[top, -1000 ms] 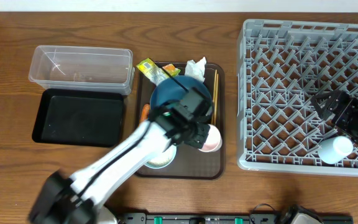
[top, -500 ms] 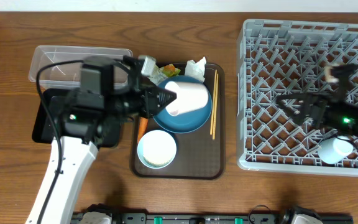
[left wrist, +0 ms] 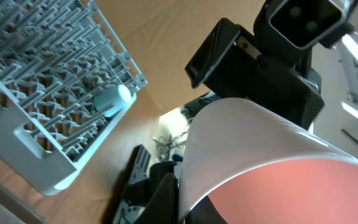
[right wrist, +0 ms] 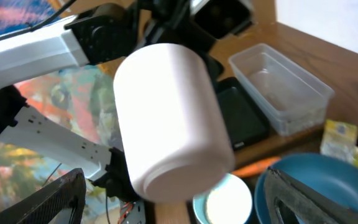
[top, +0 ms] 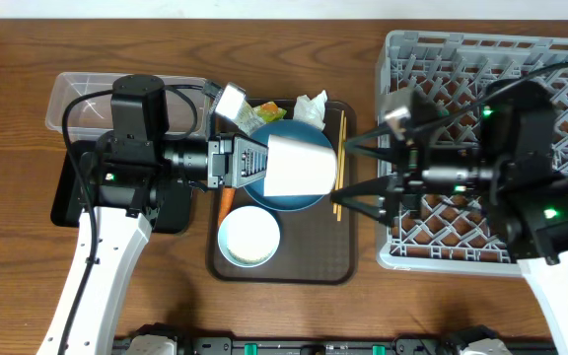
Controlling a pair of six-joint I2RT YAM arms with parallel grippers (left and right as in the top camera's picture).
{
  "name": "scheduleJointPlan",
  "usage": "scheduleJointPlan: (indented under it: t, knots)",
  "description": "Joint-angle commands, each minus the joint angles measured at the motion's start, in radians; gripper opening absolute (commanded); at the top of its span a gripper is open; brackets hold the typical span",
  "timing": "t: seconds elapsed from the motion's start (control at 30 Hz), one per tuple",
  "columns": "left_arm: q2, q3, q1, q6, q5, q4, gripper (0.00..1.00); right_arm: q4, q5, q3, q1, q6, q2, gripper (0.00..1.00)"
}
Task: Sort waste into correct bins and load items into the dishwasher rack
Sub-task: 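Lift the pink cup and hand it to the right gripper, then place the pink cup in the dish rack with the right gripper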
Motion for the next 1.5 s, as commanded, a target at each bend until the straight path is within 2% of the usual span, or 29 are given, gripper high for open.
scheduleJointPlan:
  t: [0.0, 0.2, 0.33, 0.53, 0.57, 0.6, 0.63, 0.77, 0.8, 0.83, 0.97, 1.13, 1.3, 1.47]
  knots:
    - [0.001, 0.013, 0.005, -0.026, 0.047, 0.005, 0.06, 0.019, 0.035, 0.005, 0.059, 0.037, 0.033, 0.84]
    - [0.000, 0.013, 0.005, -0.025, 0.047, 0.006, 0.06, 0.064, 0.035, 0.005, 0.157, 0.037, 0.090, 0.80]
    - [0.000, 0.013, 0.005, -0.025, 0.047, 0.006, 0.06, 0.119, 0.036, 0.005, 0.201, 0.037, 0.100, 0.72]
    - [0.000, 0.013, 0.005, -0.025, 0.046, 0.006, 0.08, 0.114, 0.036, 0.005, 0.202, 0.037, 0.098, 0.56]
    - [0.000, 0.013, 0.005, -0.025, 0.045, 0.006, 0.17, 0.109, 0.037, 0.005, 0.201, 0.036, 0.095, 0.56]
    - [0.000, 0.013, 0.005, -0.025, 0.043, 0.007, 0.37, 0.101, 0.043, 0.005, 0.199, 0.035, 0.094, 0.55]
    - [0.000, 0.013, 0.005, -0.025, 0.040, 0.010, 0.51, 0.087, 0.060, 0.005, 0.194, 0.035, 0.088, 0.55]
    - [0.000, 0.013, 0.005, -0.026, 0.034, 0.027, 0.75, 0.009, 0.174, 0.005, 0.145, 0.036, 0.055, 0.53]
    - [0.000, 0.013, 0.005, -0.026, 0.034, 0.029, 0.86, -0.015, 0.200, 0.005, 0.126, 0.036, 0.042, 0.53]
    - [0.000, 0.013, 0.005, -0.031, 0.034, 0.029, 0.90, -0.046, 0.233, 0.005, 0.098, 0.037, 0.026, 0.53]
    - [0.000, 0.013, 0.005, -0.041, 0.034, 0.029, 0.91, -0.169, 0.372, 0.005, -0.037, 0.045, -0.045, 0.54]
    - [0.000, 0.013, 0.005, -0.040, 0.034, 0.028, 0.91, -0.330, 0.630, 0.005, -0.279, 0.093, -0.112, 0.57]
    - [0.000, 0.013, 0.005, -0.040, 0.034, 0.028, 0.91, -0.451, 0.853, 0.005, -0.524, 0.161, -0.114, 0.56]
    - [0.000, 0.013, 0.005, -0.040, 0.034, 0.028, 0.91, -0.495, 1.076, 0.005, -0.750, 0.253, -0.075, 0.56]
